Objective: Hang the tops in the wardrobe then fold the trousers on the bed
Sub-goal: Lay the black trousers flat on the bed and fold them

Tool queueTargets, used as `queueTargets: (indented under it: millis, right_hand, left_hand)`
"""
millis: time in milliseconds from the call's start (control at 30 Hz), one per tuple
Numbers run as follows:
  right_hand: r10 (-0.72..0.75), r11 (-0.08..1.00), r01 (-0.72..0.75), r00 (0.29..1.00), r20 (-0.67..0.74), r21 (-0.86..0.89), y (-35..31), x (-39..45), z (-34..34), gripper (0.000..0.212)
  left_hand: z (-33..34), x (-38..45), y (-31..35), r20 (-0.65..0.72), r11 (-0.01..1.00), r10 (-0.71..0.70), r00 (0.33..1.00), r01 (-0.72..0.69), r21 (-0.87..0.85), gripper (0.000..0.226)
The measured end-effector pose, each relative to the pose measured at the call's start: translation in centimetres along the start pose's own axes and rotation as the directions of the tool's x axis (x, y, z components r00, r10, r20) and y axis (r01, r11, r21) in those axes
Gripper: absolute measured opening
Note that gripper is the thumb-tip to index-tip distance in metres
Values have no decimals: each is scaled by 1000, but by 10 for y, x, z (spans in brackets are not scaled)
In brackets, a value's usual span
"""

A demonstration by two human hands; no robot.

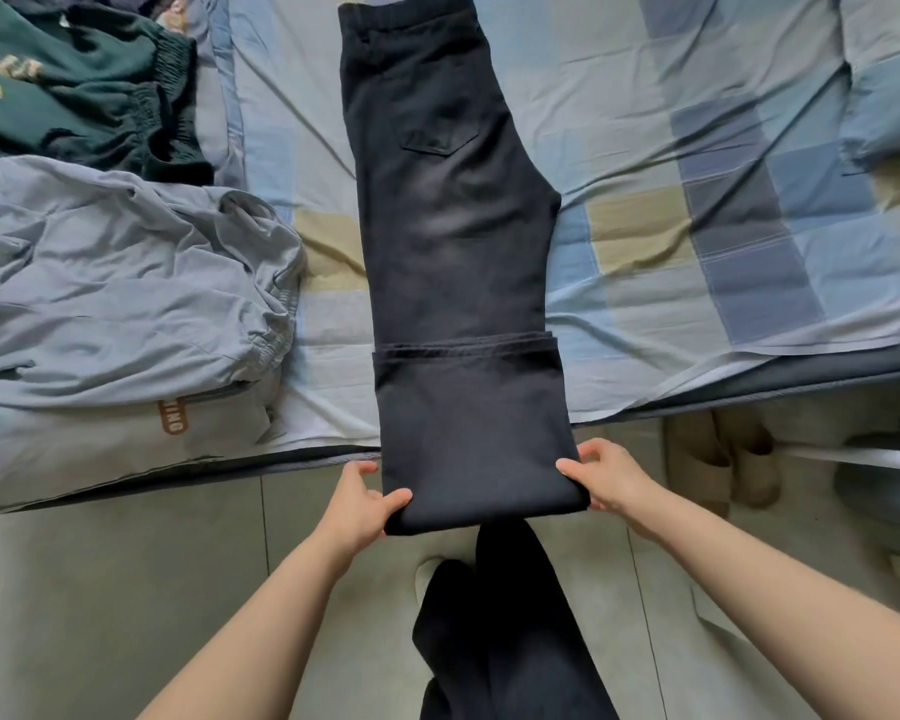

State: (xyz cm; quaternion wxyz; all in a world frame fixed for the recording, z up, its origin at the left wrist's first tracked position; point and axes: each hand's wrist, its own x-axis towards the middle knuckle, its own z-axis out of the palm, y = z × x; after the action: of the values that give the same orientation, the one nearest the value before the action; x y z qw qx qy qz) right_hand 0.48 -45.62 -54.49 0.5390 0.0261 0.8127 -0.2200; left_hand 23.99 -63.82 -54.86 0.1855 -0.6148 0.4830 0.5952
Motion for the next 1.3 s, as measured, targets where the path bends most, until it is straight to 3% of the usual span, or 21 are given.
queueTargets:
  millis: [100, 200, 400, 533, 633, 733, 800, 867, 933, 1000, 1100, 1200, 1300]
  right_hand:
    - [-24, 1000, 23, 995, 94, 17, 3, -36, -9, 51]
    - [-114, 993, 118, 979, 167, -14, -19, -48, -24, 47]
    - [-11, 984, -34, 968, 249, 174, -123, -20, -70, 16]
    - [-18, 961, -66, 954, 300, 268, -209, 31, -106, 24]
    - [-50, 958, -30, 962, 268, 285, -260, 75, -120, 35]
    - [-180, 931, 116, 971, 160, 347, -291, 121, -125, 38]
    - [-216, 925, 170, 971, 102, 340, -294, 151, -119, 41]
    - [-140, 954, 99, 982, 127, 282, -275, 172, -103, 46]
    - [-55, 986, 22, 979, 197, 163, -247, 177, -82, 52]
    - [-73, 993, 58, 986, 151, 99, -222, 171, -64, 49]
    - [-87, 987, 75, 993, 82, 141, -192, 156, -47, 43]
    - [-142, 990, 142, 981, 133, 8, -166, 149, -38, 52]
    - [-184, 977, 200, 964, 190, -68, -160, 150, -40, 45]
  left_hand:
    - [-5, -26, -6, 112, 995, -67, 991, 75, -61, 92]
    - [-26, -41, 23, 169, 993, 7, 986, 13, -116, 99]
    - [-79, -23, 133, 331, 998, 61, 942, -46, -52, 51]
    - [-89, 22, 221, 182, 980, 95, 979, -60, -190, 21]
    - [-92, 66, 275, 100, 955, 107, 989, -75, -287, 38]
    - [-89, 113, 307, -34, 943, 128, 991, -133, -305, 44]
    - [-81, 139, 304, -55, 969, 102, 993, -112, -220, 39]
    - [-69, 156, 279, 12, 995, 45, 999, -44, -94, 34]
    - [-55, 162, 245, 25, 998, 21, 999, -19, -57, 49]
    - [-47, 161, 215, -39, 999, 18, 999, -20, -42, 53]
    - [-40, 152, 191, -80, 999, 15, 997, -18, -28, 34]
    - [-42, 146, 179, 49, 999, 11, 999, -9, -33, 16]
    - [-47, 149, 176, 79, 983, -4, 997, -10, 182, 16]
